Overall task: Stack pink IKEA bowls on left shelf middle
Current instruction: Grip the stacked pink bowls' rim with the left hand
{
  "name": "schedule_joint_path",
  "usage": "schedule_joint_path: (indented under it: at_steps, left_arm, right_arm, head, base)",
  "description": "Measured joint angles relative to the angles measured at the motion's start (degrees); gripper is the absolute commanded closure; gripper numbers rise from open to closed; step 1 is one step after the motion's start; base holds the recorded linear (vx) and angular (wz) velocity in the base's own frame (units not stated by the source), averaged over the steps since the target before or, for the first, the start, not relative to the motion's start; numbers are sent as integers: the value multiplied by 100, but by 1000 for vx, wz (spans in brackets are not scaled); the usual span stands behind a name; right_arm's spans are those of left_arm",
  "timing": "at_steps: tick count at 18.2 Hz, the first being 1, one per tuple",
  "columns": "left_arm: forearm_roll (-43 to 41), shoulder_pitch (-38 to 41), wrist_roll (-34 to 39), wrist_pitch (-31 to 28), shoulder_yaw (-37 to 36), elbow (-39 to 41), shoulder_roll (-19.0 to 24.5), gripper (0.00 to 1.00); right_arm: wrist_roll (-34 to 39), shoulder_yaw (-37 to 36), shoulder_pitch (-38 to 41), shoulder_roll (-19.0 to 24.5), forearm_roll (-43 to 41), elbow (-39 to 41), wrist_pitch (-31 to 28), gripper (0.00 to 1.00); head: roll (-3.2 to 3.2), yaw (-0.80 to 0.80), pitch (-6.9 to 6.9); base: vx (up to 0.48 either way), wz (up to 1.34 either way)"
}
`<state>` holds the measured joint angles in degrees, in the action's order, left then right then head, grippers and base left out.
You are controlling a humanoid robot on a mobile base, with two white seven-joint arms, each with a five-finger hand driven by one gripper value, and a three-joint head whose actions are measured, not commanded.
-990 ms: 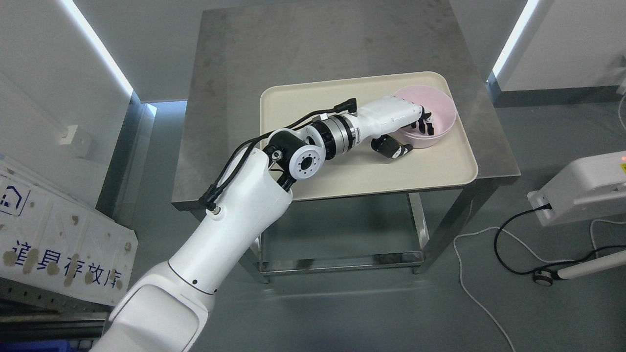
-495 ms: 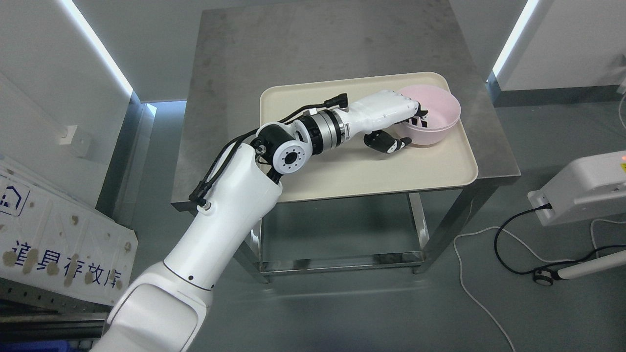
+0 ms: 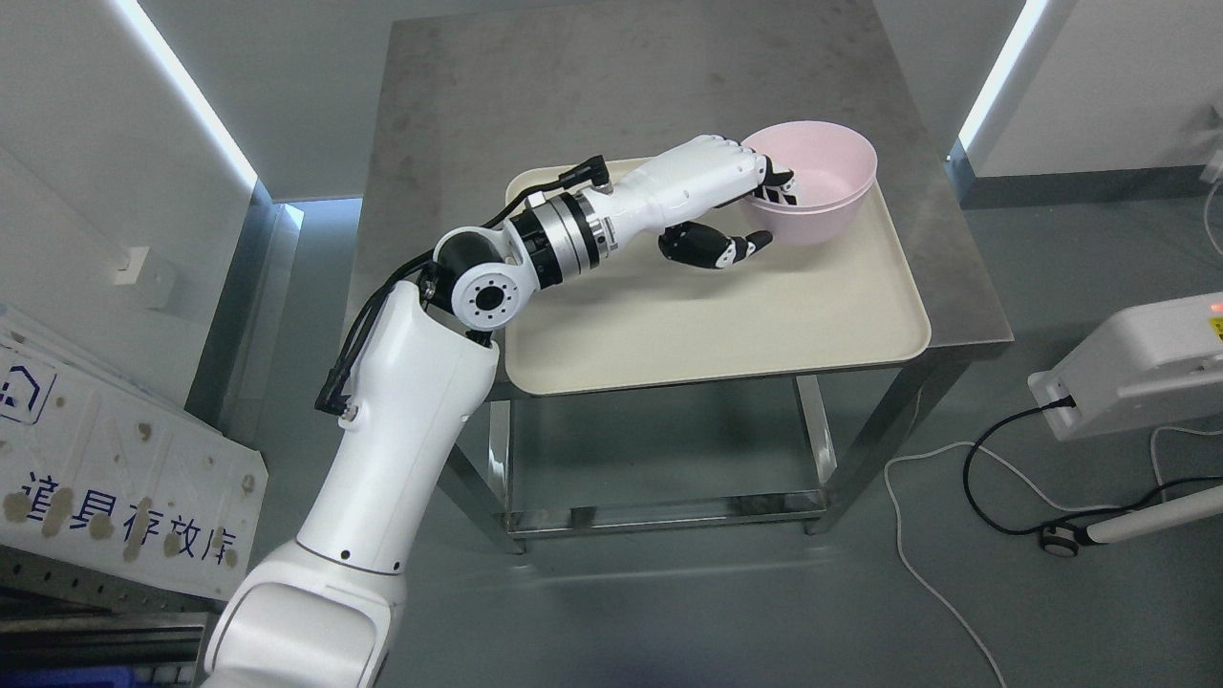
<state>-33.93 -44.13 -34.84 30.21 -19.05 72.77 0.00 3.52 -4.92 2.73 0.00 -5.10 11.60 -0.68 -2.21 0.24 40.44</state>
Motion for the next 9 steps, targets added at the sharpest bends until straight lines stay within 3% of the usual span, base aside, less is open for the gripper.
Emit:
schedule_joint_path:
  at_steps: [9]
  left_arm:
    - [171, 1063, -237, 784, 855, 1059, 0, 98]
  right_arm:
    - [0, 0, 0, 0, 0, 0, 0, 0]
  head:
    - [0, 0, 0]
  base:
    - [-9, 0]
